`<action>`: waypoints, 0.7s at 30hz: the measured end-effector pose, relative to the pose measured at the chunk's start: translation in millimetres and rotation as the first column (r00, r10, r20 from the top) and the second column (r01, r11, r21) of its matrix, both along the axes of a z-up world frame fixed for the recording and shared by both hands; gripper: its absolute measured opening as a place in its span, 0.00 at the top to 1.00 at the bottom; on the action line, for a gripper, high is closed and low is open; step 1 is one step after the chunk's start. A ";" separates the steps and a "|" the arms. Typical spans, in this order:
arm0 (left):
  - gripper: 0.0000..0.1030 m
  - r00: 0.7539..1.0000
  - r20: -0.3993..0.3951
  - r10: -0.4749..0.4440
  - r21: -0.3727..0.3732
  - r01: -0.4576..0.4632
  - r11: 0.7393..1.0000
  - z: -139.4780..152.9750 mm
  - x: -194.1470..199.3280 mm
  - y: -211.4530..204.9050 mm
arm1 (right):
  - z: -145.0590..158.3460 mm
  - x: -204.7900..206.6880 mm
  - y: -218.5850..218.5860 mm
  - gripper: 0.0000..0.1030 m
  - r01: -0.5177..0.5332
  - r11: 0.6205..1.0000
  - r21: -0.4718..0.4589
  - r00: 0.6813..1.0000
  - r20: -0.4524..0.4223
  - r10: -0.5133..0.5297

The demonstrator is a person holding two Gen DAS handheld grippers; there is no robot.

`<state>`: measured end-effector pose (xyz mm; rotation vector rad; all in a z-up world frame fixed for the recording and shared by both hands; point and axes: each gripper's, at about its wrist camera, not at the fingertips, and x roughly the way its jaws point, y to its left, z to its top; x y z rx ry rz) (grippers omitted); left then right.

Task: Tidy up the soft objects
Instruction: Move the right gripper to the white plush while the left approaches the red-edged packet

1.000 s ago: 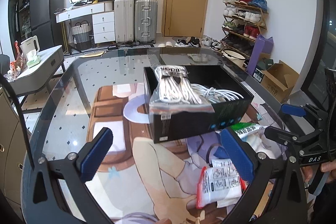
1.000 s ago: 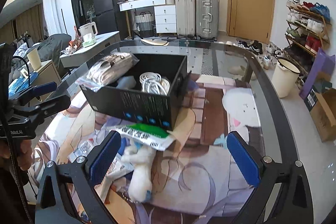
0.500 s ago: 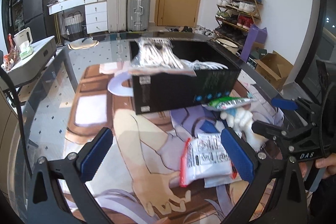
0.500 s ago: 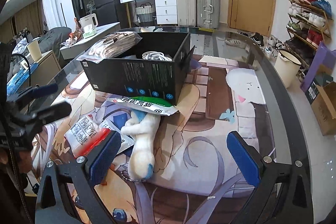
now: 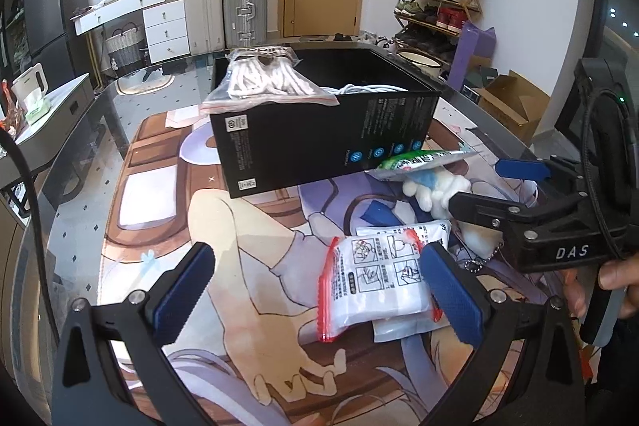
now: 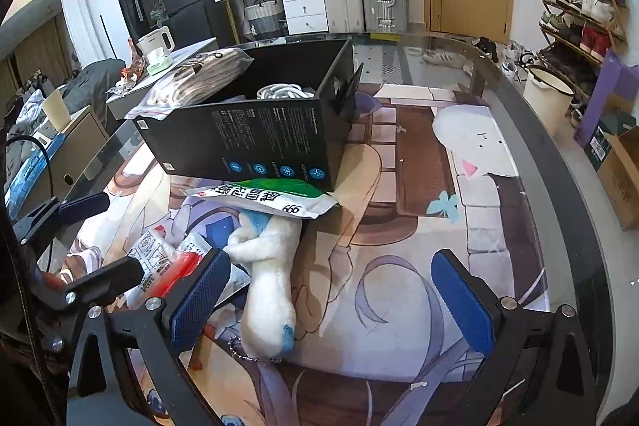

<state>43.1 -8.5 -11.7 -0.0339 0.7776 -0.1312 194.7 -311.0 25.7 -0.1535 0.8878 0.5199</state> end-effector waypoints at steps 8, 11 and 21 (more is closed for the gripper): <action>0.00 0.999 -0.020 -0.049 0.014 0.050 0.999 -1.3 1.0 -7.9 | -3.2 1.3 2.3 0.01 -0.001 1.000 -0.031 1.000 0.002 0.001; 0.00 0.998 -0.022 -0.053 0.023 0.054 0.998 -1.9 1.2 -10.9 | -4.1 1.8 5.1 0.01 -0.008 0.999 -0.042 1.000 0.002 0.008; 0.00 0.996 -0.064 -0.067 0.038 0.070 0.997 -6.4 6.7 -13.1 | -12.1 8.0 13.4 0.01 -0.019 0.997 -0.080 1.000 -0.019 0.018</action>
